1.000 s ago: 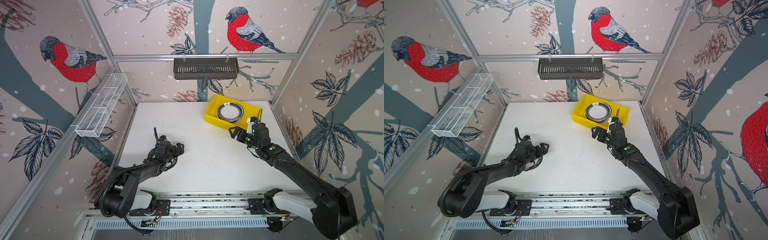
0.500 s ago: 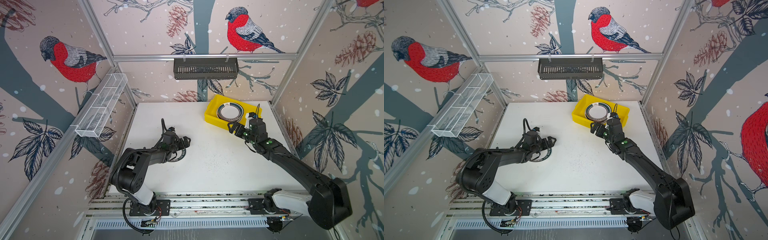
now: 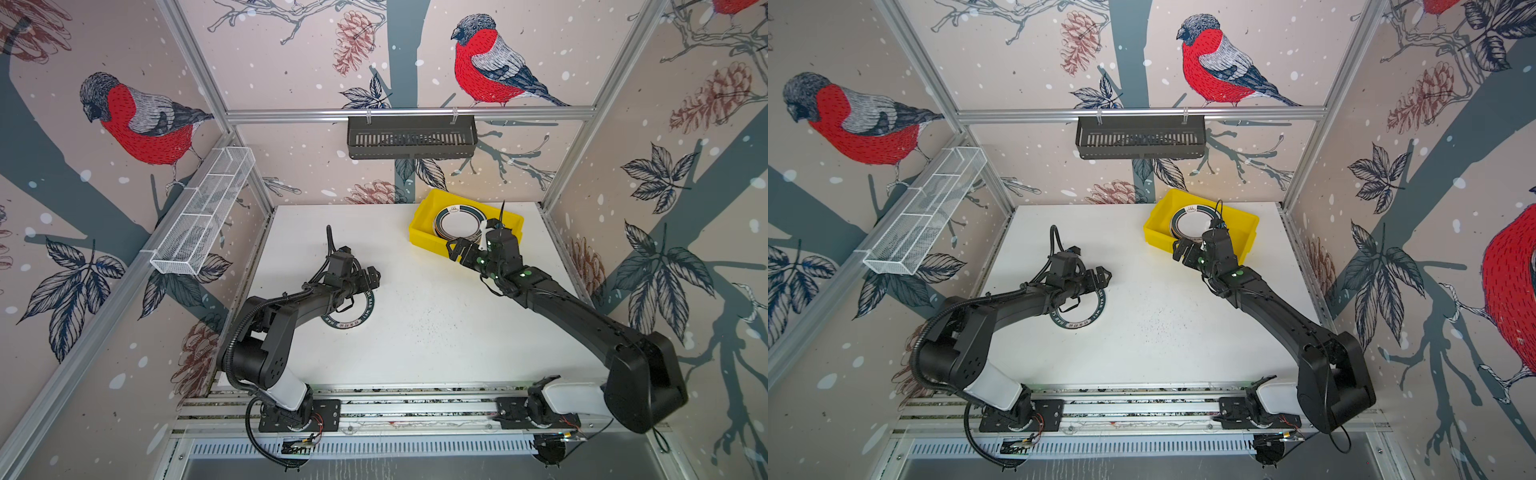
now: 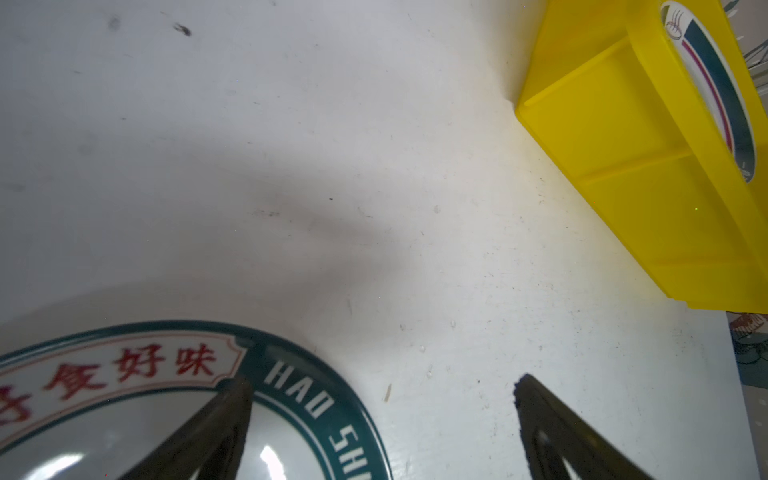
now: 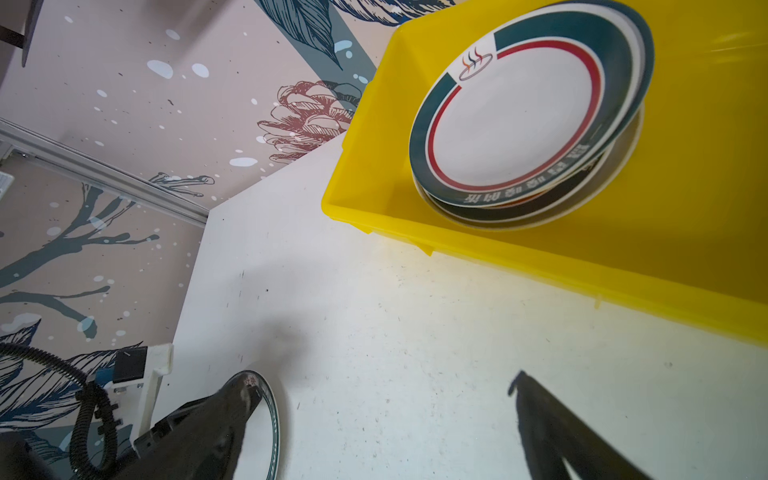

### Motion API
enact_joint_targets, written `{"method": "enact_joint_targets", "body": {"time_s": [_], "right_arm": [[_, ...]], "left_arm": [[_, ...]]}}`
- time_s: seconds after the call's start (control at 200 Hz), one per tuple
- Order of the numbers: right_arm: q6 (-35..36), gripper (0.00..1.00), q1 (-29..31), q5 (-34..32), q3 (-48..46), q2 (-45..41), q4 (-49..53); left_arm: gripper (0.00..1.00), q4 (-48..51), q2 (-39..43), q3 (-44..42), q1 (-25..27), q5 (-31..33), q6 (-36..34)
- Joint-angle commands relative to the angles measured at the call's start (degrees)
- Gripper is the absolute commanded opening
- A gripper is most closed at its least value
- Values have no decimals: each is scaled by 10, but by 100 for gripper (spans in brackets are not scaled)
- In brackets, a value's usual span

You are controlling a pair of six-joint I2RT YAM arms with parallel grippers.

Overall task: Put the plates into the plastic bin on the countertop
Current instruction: 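Lower the left gripper onto the rim of the 'HAO WEI' plate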

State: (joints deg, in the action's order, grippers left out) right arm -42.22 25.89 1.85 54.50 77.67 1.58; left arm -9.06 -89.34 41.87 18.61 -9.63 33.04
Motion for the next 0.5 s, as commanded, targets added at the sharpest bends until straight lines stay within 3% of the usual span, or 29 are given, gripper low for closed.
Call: {"method": "enact_joint_targets", "body": {"time_s": [0.0,0.32,0.425,0.495], "right_arm": [[6,100,4,-11,16,14,9],[15,100,7,12,49,47,5],[19,100,7,18,56,48,10],[24,100,6,24,55,45,7]], "left_arm": [[98,43,36,-5,-1,59,1],[98,215,181,-46,-9,201,56],[98,224,223,-91,-11,242,65],[98,224,247,-117,-26,237,72]]}}
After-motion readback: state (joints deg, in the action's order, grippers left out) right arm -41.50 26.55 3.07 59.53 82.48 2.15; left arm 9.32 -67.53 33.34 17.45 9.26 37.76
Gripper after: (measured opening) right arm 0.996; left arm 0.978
